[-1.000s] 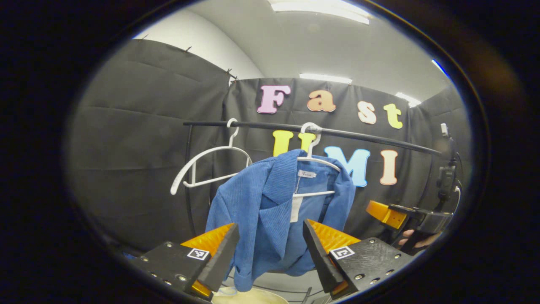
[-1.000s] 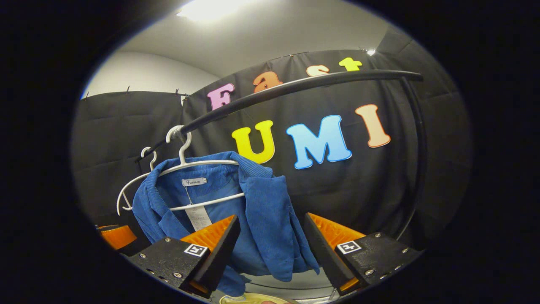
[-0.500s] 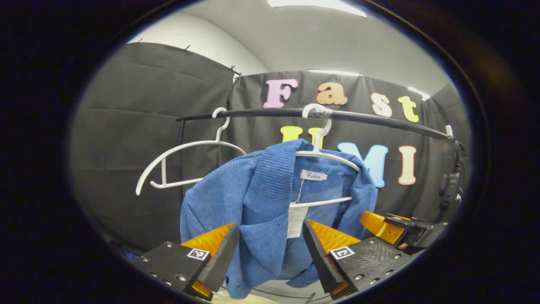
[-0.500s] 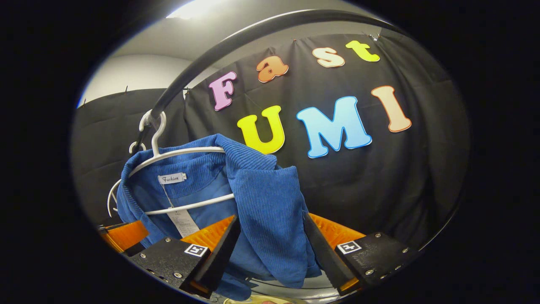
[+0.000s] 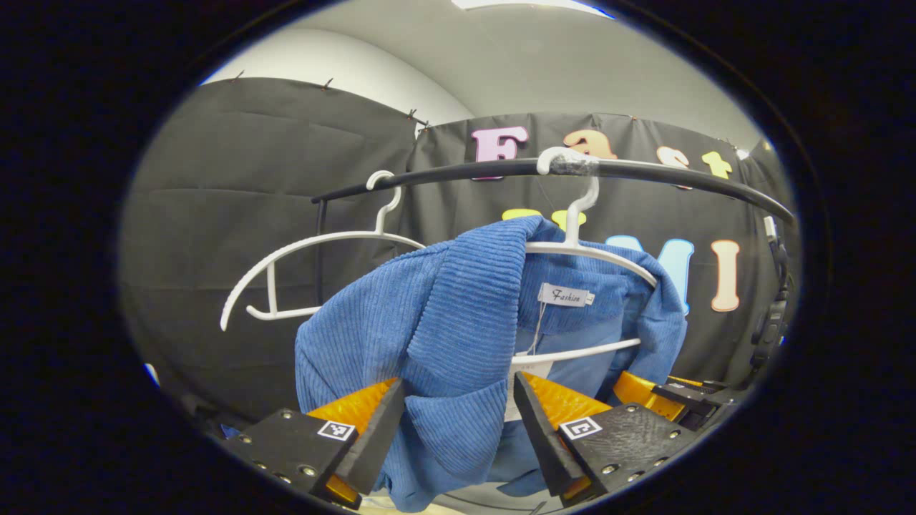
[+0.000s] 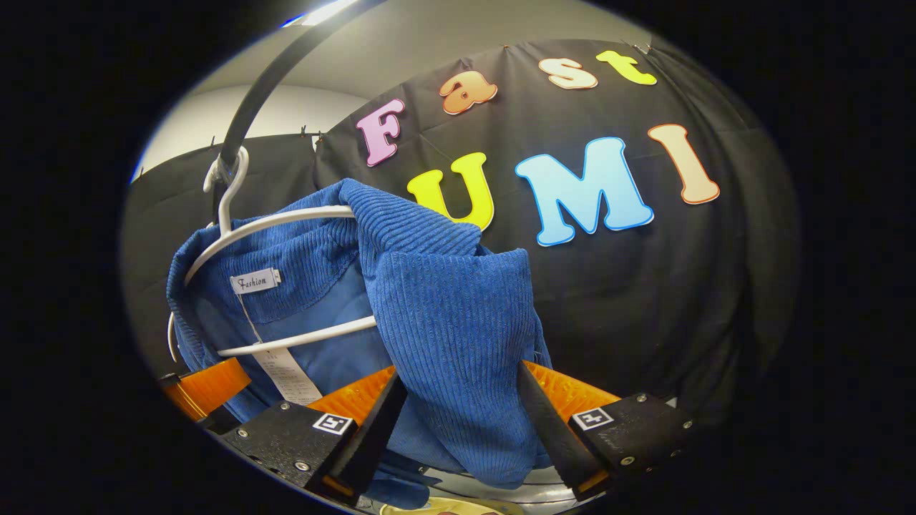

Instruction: Grasp the clothes on the hanger with both hands and then place them into the laundry hamper below.

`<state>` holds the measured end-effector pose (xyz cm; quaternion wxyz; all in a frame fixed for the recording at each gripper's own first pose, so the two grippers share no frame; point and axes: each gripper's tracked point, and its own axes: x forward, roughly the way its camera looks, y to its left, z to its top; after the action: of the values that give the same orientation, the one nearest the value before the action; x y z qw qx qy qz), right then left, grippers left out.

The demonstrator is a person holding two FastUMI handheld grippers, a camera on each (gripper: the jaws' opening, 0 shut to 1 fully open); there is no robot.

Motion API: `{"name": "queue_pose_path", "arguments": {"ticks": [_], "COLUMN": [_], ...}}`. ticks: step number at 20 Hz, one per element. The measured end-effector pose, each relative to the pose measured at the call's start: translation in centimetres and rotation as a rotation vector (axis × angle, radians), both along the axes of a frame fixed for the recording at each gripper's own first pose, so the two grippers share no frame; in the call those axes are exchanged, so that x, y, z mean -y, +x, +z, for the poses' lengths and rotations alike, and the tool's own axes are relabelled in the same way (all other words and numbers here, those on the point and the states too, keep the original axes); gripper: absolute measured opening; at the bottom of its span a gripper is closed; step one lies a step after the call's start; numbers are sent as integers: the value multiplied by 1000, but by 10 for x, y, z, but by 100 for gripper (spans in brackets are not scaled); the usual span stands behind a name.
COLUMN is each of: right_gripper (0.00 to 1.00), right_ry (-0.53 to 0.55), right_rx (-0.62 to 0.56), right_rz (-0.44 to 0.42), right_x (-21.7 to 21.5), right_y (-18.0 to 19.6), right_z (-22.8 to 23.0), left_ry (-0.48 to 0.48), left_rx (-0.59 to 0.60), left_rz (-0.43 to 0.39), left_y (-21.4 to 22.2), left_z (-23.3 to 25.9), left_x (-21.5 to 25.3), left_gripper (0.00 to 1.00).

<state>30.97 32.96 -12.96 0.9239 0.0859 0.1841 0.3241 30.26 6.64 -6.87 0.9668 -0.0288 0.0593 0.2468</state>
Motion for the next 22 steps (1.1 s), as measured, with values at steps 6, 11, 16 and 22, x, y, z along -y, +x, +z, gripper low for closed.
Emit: {"name": "queue_pose_path", "arguments": {"ticks": [6, 11, 16, 22], "right_gripper": [76, 16, 0, 0], "right_ry": [26, 23, 17, 0], "right_rx": [31, -5, 19, 64], "right_rz": [-13, -10, 7, 0], "right_x": [2, 10, 11, 13], "right_y": [7, 6, -2, -6], "right_z": [8, 6, 13, 20], "left_ry": [-4, 4, -126, -178], "left_rx": [29, 38, 115, 171], "left_rz": [-30, -123, -191, -180], "left_y": [-2, 0, -13, -27], "left_z": [5, 7, 11, 15], "left_x": [2, 20, 30, 10], "left_gripper": [50, 27, 1, 1]}}
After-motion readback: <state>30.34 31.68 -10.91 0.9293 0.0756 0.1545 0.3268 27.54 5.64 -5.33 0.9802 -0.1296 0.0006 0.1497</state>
